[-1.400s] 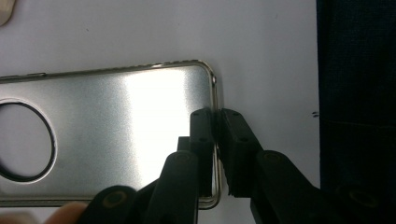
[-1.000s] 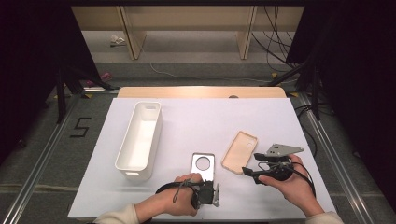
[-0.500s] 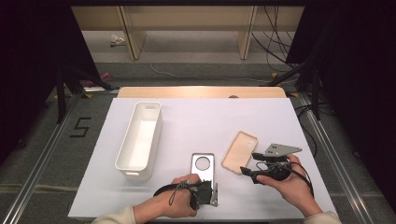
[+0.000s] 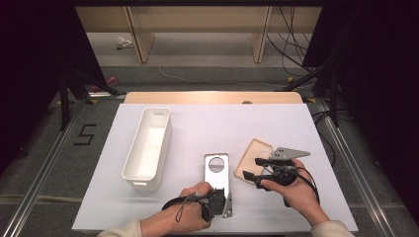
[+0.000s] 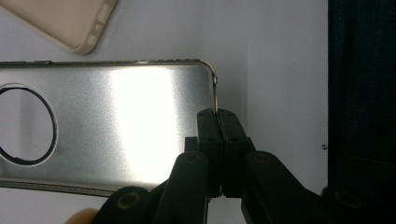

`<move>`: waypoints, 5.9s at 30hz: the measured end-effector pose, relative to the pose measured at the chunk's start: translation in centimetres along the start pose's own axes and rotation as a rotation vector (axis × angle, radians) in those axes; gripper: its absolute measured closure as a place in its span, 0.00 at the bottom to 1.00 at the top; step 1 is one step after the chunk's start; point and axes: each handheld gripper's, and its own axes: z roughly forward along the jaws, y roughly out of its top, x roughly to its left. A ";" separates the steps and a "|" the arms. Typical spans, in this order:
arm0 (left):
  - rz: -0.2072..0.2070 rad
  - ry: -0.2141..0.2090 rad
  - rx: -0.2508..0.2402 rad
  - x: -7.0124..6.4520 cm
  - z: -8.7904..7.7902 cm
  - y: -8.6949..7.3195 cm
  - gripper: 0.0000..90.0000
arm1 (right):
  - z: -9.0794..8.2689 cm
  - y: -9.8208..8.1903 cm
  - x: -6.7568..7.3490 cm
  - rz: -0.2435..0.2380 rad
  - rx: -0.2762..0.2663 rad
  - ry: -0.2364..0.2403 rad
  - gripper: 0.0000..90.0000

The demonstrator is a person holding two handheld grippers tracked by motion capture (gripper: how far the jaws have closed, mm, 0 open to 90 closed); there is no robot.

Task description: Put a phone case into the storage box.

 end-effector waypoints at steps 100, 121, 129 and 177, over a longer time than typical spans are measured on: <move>-0.916 0.166 -0.667 11.0 -4.2 -5.8 0.56 | 2.5 6.3 -0.6 0.220 -0.235 0.065 0.90; -1.012 0.143 -0.689 12.1 -3.9 -5.8 0.87 | 2.7 6.6 0.1 0.177 -0.237 0.074 0.90; -1.003 0.173 -0.702 12.1 -4.3 -5.9 0.93 | 2.8 6.5 0.2 0.154 -0.230 0.069 0.90; -1.000 0.296 -0.743 13.1 -6.6 -7.6 0.94 | 2.1 6.3 0.3 -0.042 -0.245 0.038 0.25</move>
